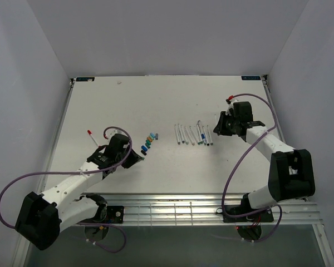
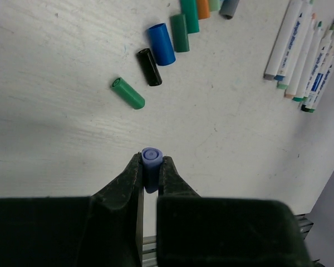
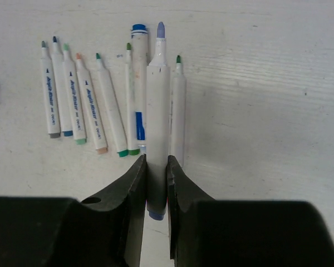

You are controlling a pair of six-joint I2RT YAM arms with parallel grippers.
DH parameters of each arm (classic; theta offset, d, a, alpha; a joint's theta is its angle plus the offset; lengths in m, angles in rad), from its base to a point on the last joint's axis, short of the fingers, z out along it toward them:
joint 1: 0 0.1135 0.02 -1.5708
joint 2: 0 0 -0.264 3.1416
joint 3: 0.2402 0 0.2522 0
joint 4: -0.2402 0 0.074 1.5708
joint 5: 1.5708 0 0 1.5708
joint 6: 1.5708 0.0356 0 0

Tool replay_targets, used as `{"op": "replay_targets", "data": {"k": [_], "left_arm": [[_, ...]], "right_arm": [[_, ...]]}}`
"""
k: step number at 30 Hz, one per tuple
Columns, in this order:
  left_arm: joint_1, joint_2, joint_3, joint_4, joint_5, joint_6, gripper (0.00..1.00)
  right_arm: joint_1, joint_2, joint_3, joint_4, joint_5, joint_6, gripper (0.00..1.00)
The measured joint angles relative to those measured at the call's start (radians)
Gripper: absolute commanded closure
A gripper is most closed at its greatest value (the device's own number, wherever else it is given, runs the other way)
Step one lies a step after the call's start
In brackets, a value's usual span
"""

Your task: Open the pen caps

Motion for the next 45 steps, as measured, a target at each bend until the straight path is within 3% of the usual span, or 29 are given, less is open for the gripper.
{"op": "replay_targets", "data": {"k": [5,14,20,33,41,45], "left_arm": [[0.000,0.071,-0.009,0.026,0.022,-0.017,1.00],[0.000,0.185,-0.011,0.069,0.032,-0.037,1.00],[0.000,0.210,-0.012,0.085,0.010,-0.044,0.88],[0.001,0.320,-0.007,0.148,-0.001,-0.062,0.84],[0.003,0.339,-0.006,0.188,0.002,-0.077,0.54],[0.003,0.339,-0.004,0.200,0.003,-0.082,0.51]], "right_arm": [[-0.065,0.055,0.010,-0.010,-0.021,-0.007,0.92],[-0.074,0.102,0.048,0.001,-0.025,-0.015,0.92],[-0.084,0.138,0.048,0.006,-0.021,-0.018,0.92],[-0.091,0.152,0.046,0.034,-0.021,-0.021,0.92],[-0.091,0.187,0.025,0.073,-0.045,-0.026,0.92],[-0.091,0.217,-0.005,0.089,-0.056,-0.027,0.92]]}}
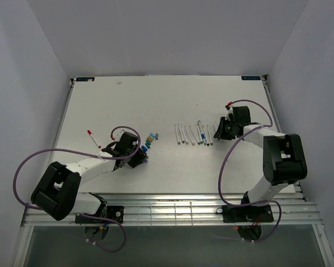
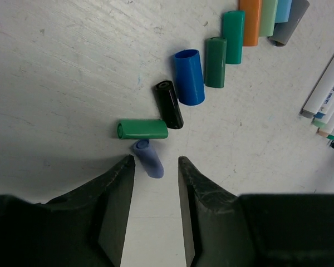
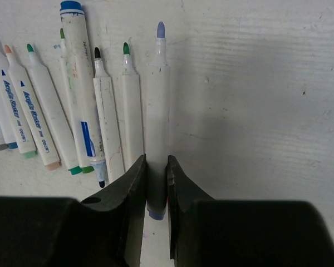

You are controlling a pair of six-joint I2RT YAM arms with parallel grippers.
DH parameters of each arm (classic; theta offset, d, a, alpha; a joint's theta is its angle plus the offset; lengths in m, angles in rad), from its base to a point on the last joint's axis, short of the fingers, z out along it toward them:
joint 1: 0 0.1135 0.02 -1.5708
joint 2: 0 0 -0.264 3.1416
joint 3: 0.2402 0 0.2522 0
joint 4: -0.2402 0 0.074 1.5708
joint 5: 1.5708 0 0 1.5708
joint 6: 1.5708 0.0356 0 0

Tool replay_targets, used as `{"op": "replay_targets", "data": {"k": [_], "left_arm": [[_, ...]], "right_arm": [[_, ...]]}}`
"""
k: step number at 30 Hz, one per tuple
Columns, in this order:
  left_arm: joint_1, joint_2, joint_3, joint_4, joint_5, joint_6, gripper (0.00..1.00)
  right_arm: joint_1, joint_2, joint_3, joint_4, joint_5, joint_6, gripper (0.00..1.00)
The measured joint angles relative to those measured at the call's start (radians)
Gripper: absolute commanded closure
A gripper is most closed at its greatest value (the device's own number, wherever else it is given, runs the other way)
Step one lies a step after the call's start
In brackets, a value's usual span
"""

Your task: Open the pen caps

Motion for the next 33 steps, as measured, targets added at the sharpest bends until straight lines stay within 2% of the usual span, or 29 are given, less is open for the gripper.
{"op": "replay_targets", "data": {"k": [3,6,12,18,22,27,30,33], "left_arm": [[0.000,0.000,0.000,0.001,0.000,-0.002,0.49],[0.000,-0.001,0.001,0.004,0.001,-0.003,0.42],[0.000,-0.013,0.002,-0.002,-0.001,-0.005,0.40],[0.000,-0.063,0.014,-0.091,-0.021,0.023,0.37],[0.000,-0.120,0.075,-0.160,-0.055,0.051,0.32],[0.008,-0.166,0.157,-0.205,-0.094,0.076,0.25],[0.051,-0.169,0.186,-0.229,-0.097,0.101,0.25],[0.160,-0.164,0.203,-0.251,-0.087,0.142,0.26]], "right_arm": [[0.000,0.004,-0.014,0.001,-0.006,0.000,0.91],[0.000,0.004,-0.015,0.007,-0.010,0.000,0.90],[0.000,0.004,-0.022,0.024,-0.015,0.000,0.80],[0.000,0.004,-0.046,0.030,-0.020,0.000,0.68],[0.000,0.004,-0.046,0.036,-0.026,0.000,0.61],[0.002,0.004,-0.046,0.046,-0.026,0.000,0.55],[0.008,-0.005,-0.046,0.043,-0.015,0.000,0.54],[0.018,-0.041,-0.047,0.018,0.003,0.001,0.53]]}}
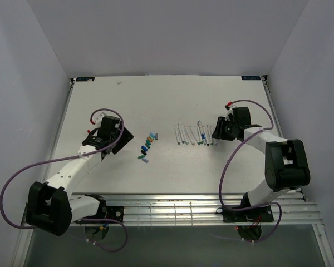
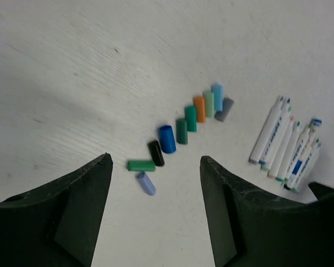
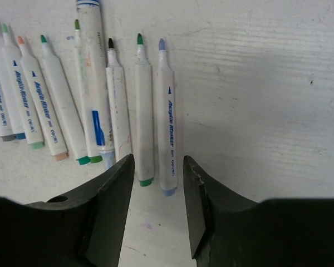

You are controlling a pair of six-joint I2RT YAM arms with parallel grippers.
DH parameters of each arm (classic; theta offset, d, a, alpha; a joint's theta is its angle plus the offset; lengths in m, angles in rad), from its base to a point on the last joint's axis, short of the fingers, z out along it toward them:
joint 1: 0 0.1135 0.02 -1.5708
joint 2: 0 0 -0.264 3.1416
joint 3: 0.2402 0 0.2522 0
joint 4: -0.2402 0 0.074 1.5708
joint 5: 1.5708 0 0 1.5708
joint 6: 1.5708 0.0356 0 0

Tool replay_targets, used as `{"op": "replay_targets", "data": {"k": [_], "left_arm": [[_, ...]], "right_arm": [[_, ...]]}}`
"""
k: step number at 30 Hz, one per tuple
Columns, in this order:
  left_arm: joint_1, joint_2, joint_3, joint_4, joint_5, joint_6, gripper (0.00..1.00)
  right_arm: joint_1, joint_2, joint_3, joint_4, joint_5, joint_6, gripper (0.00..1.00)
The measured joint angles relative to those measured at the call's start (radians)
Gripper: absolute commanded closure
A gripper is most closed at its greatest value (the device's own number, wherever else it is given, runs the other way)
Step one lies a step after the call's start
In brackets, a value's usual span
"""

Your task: Open the pen caps

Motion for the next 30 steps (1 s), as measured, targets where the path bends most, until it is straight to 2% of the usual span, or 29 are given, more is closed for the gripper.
{"op": "replay_targets", "data": {"k": [4,8,14,20,30], "left_arm": [[0.145,0.046,0.050,-0.045,-0.026,0.054,0.28],[0.233,0.145,0.138,-0.100,-0.092,0.093,0.32],[0.352,0.338,0.267,-0.145,-0.174,0.147,0.33],[0.490,0.540,0.369,-0.169,-0.198,0.202,0.37],[0.520,0.672,0.480,-0.167,-0.264,0.272,0.39]], "right_arm": [[0.043,-0.104,0.000,-0.016,0.016,0.003,0.52],[0.131,-0.180,0.005,-0.019,0.024,0.007,0.52],[0.293,-0.215,0.009,-0.021,0.016,0.010,0.52],[0.350,-0.222,0.009,-0.019,-0.002,0.009,0.52],[0.351,-0.232,-0.022,0.007,-0.054,0.008,0.52]]}}
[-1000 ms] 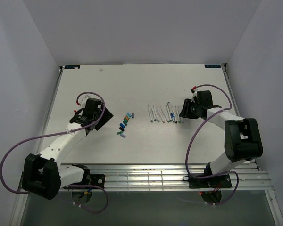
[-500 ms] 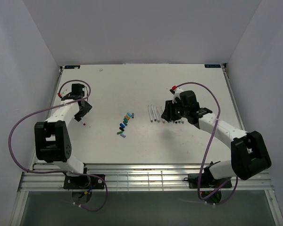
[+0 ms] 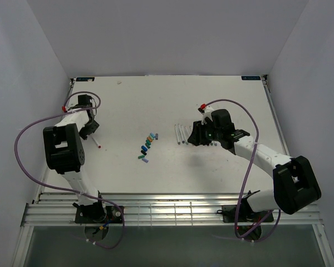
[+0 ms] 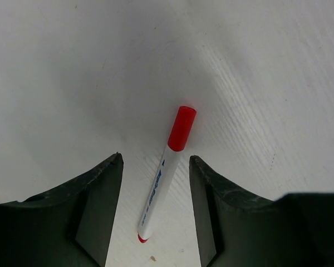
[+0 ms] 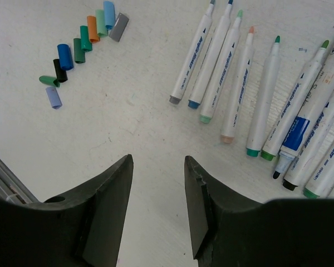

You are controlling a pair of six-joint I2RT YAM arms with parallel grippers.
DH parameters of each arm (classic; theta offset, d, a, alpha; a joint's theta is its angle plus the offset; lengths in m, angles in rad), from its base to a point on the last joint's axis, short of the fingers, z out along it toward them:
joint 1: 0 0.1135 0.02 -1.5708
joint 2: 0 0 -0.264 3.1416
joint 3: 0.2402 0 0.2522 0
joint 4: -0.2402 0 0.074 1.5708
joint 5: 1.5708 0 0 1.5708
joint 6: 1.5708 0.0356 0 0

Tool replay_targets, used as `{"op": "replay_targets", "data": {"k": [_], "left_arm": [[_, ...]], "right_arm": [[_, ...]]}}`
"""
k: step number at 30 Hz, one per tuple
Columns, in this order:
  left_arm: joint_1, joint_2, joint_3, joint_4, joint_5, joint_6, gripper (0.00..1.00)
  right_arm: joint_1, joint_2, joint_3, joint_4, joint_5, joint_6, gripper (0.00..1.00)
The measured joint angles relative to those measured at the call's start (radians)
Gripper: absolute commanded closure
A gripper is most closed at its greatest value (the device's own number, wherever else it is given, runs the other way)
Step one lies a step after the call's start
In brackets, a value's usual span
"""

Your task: Open the pen caps

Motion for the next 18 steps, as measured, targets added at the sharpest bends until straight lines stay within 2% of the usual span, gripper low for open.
{"op": "replay_targets", "data": {"k": [9,10,11,15,18], "left_arm": [[0.036,0.082,0.050,0.026,-0.002,0.030,0.41],[0.040,0.088,0.055,0.026,-0.002,0.031,0.43],[0.042,0.092,0.059,0.028,-0.002,0.034,0.51],[0.050,0.101,0.069,0.038,0.001,0.038,0.61],[0.050,0.105,0.070,0.045,0.002,0.039,0.74]], "right_arm": [[0.000,-0.009,-0.011,0.034,-0.020,0.000,0.52],[0.000,-0.009,-0.011,0.034,-0.020,0.000,0.52],[0.000,-0.009,-0.011,0.035,-0.021,0.001,0.52],[0.000,-0.009,-0.011,0.038,-0.020,0.001,0.52],[0.000,-0.009,-0.011,0.038,-0.020,0.001,0.52]]}}
